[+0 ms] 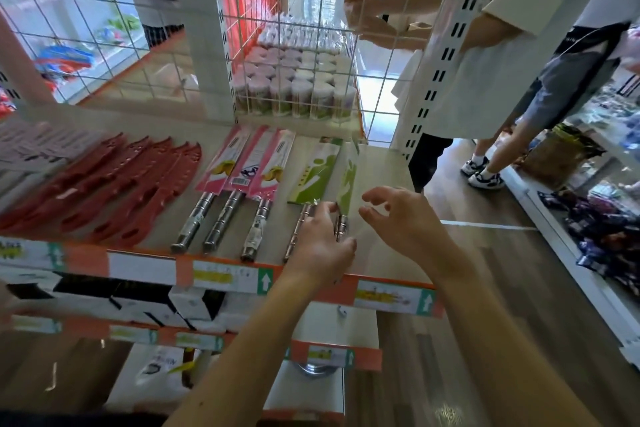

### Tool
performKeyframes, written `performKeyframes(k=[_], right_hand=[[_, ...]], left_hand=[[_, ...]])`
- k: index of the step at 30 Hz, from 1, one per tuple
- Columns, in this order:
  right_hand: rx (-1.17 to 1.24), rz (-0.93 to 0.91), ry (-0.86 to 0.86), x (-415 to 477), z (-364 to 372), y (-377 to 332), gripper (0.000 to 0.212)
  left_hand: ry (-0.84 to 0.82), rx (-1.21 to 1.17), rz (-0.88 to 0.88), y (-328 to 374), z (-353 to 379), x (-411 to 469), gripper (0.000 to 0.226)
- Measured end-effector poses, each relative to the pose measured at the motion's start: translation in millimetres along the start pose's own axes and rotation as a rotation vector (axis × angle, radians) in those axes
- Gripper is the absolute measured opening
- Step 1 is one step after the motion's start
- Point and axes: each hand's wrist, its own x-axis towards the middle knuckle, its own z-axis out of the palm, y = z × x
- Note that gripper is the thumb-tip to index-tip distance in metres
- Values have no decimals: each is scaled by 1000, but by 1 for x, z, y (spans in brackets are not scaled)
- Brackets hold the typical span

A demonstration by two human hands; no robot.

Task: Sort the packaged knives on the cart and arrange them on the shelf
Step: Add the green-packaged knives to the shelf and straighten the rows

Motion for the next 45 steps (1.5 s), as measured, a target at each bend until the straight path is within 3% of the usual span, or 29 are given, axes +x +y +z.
performKeyframes(k=[4, 10, 17, 23, 34, 40, 45], right_hand=[[-10, 7, 1, 2, 1, -1, 32], [-16, 18, -55, 8, 6, 0, 33], [-53, 2, -144, 12, 13, 10, 46], [-142, -47, -216, 19, 22, 10, 46], [-111, -34, -258, 37, 27, 22, 48], [-102, -59, -224, 36, 20, 25, 48], [-69, -67, -214, 41, 28, 20, 47]], left_hand=[[60, 186, 57, 4, -5, 3, 52], [51, 383, 182, 6, -1, 8, 68], [-66, 607, 230, 9, -15, 8, 45], [-120, 590, 247, 6, -20, 6, 43], [-22, 505, 321, -2, -14, 5, 45], [112, 534, 439, -11, -43, 6, 38], [152, 563, 345, -15, -48, 5, 38]])
